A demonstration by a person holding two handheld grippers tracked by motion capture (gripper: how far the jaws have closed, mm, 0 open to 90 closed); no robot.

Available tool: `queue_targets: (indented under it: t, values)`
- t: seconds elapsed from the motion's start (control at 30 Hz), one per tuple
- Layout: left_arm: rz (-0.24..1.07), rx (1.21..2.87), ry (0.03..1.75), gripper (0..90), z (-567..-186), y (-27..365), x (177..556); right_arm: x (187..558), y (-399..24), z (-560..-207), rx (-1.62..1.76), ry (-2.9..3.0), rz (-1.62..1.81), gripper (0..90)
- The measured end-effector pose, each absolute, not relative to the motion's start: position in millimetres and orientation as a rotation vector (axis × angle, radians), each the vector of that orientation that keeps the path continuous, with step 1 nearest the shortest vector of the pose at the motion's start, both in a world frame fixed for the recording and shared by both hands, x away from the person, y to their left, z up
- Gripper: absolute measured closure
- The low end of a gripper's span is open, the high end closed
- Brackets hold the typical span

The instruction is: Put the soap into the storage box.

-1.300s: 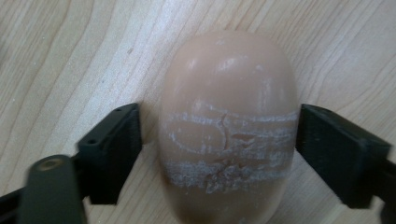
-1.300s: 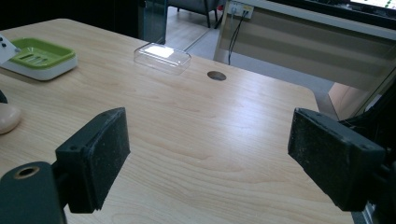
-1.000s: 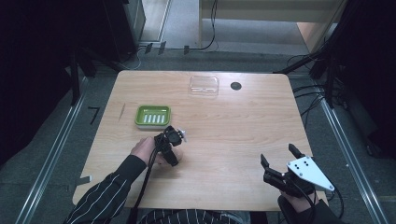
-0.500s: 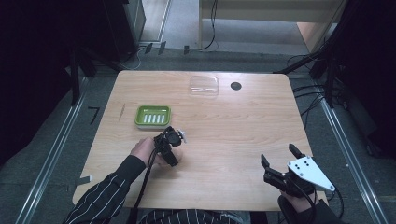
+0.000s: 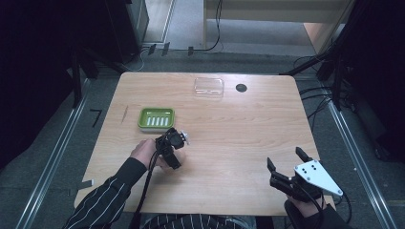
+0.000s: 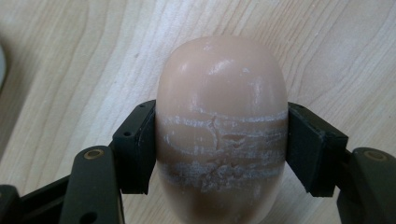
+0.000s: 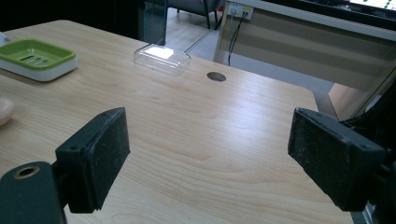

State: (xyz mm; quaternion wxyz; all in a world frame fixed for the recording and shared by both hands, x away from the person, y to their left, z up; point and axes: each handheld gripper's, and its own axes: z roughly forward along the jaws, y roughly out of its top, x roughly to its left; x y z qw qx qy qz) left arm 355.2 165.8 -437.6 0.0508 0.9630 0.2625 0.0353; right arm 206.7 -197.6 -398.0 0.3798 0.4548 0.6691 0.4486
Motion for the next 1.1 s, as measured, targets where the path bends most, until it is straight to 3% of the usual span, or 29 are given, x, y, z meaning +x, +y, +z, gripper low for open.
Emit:
queue_targets:
  t: [1.1]
  values:
    - [0.146, 2.947, 0.728, 33.9, -417, 194, 368, 208, -198, -398, 1.158, 1.710, 1.149, 13.4]
